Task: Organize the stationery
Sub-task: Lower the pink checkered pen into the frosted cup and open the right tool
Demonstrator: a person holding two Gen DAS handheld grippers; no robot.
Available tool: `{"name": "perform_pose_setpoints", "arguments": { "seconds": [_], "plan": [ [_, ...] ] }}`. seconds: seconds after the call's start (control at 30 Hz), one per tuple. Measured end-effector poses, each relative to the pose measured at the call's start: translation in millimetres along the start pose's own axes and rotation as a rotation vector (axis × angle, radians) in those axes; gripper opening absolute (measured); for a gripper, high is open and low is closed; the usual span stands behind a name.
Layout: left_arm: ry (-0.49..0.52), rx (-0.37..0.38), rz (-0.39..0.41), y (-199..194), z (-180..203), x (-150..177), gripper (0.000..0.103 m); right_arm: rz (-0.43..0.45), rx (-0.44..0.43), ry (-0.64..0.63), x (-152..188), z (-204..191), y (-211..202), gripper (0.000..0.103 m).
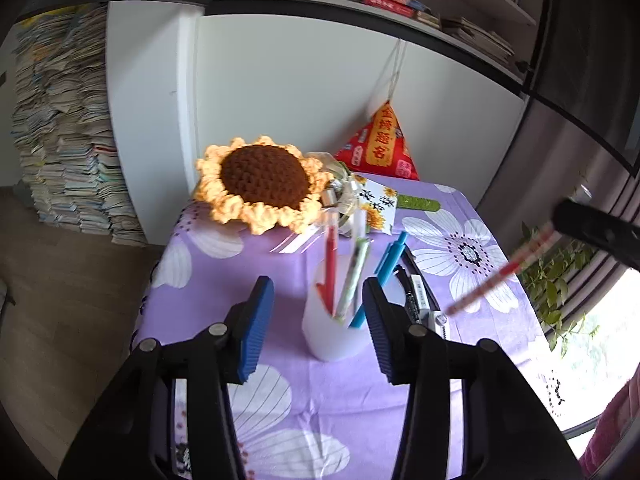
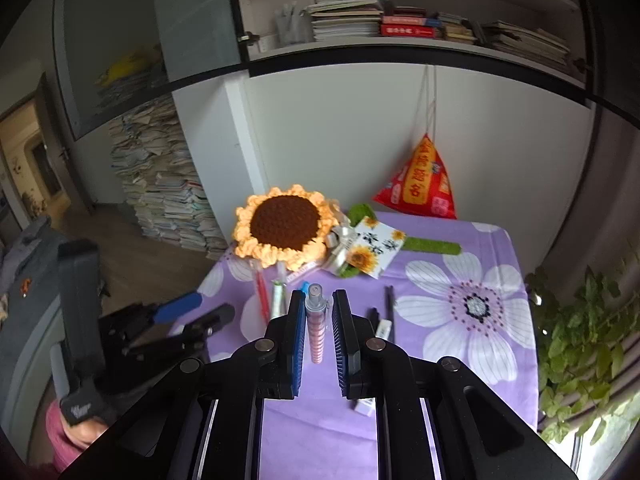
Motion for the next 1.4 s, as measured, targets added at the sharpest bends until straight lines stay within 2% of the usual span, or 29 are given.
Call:
{"name": "perform_pose_setpoints", "arguments": {
  "seconds": [0.07,0.17,0.33,0.53,0.93,1.2,1.4],
  "plan": [
    [-0.007,-0.017,0.020,-7.8,-6.2,2.7,0.050,0.001,-0.016,-0.015,-5.7,-6.9,5.5,0.014],
    [-0.012,-0.033,0.043,-16.4,-14.0,6.3,0.052,-0.002,-0.041,-0.037,-13.1,-18.2,14.5,0.014],
    [-0.024,-0.057,0.056,-23.2,-25.0,8.0,0.052,-0.007,-0.052,-0.068,-19.7,-31.4,27.5,0.014],
    [-0.037,-0.049,0.062,-26.8,-32.3,8.7,0.053,-0.044,-0.034,-0.068,-18.6,-28.5,47.2,0.014],
    [-0.031,-0.044,0.025,-17.9,-34.5,14.5,0.053,-0.172,-0.032,-0.041,6.3,-25.0,92.7,0.014],
    [-0.032,-0.048,0.010,-15.5,-36.3,17.0,0.053,-0.229,-0.053,0.003,22.9,-19.7,110.7,0.014],
    [-0.023,-0.047,0.000,-13.7,-30.4,19.8,0.053,-0.230,-0.080,0.054,27.0,-12.0,109.1,0.014]
  ]
}}
Point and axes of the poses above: each gripper's, at about its wrist camera, not at the fingertips, and y roughly the way its jaws point, z to its right, x to its underside, the point moved 5 cm from there along y, roughly the way its jaws point, and after that the axes turned 12 degrees about -y, right-handed, at the moved point
